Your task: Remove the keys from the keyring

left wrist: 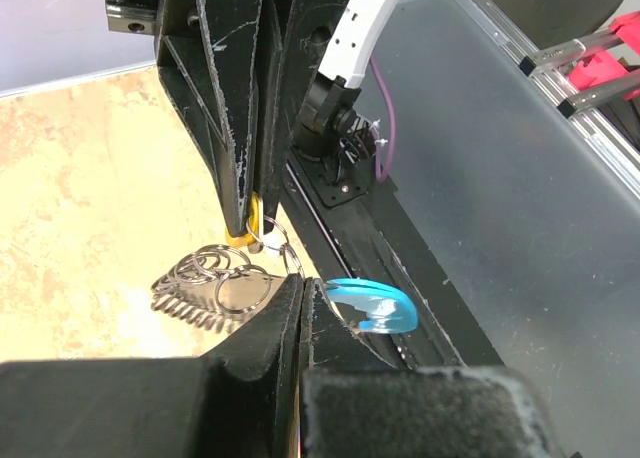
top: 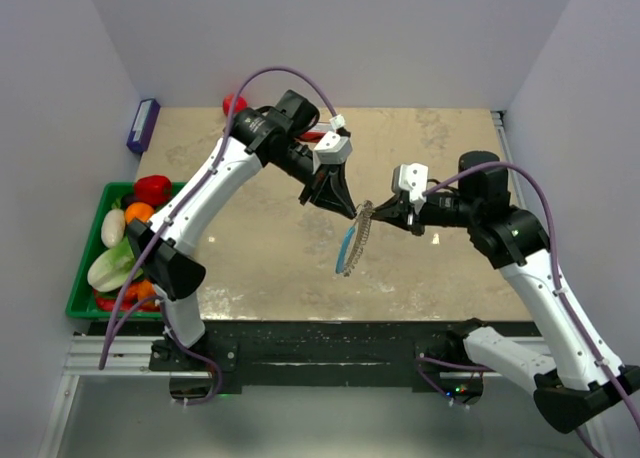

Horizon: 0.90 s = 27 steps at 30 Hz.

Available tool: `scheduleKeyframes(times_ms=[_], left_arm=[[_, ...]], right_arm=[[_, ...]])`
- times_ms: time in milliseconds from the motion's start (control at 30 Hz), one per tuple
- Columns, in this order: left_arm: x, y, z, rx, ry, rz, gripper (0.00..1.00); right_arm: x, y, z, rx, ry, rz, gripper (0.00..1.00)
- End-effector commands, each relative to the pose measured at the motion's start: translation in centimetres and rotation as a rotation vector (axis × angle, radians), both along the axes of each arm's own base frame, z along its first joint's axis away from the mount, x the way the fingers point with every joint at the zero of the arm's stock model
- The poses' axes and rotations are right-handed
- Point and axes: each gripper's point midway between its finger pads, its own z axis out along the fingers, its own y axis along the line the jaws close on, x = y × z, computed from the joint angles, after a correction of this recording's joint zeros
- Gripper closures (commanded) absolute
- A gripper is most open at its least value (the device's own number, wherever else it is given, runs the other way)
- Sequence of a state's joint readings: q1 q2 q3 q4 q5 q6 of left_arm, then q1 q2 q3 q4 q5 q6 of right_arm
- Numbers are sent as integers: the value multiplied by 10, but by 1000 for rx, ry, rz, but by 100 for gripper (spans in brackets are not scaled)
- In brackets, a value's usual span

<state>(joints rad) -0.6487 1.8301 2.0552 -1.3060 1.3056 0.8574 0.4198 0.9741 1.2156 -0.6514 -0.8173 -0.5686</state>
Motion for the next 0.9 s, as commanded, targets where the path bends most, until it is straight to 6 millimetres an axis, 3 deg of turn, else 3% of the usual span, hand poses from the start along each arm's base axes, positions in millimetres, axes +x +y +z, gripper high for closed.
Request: scheduleKeyframes(times_ms=[0, 467, 867], left_arm=[[-17, 9, 25, -73, -33, -27, 100], [-9, 7, 14, -39, -38, -9, 100], [1, 6, 27, -44, -96, 51, 100]], right_arm=[[5, -6, 18, 0, -70, -40, 100], [-3, -5, 37, 28, -89, -18, 100], [-18, -12, 14, -1, -51, -11, 100]])
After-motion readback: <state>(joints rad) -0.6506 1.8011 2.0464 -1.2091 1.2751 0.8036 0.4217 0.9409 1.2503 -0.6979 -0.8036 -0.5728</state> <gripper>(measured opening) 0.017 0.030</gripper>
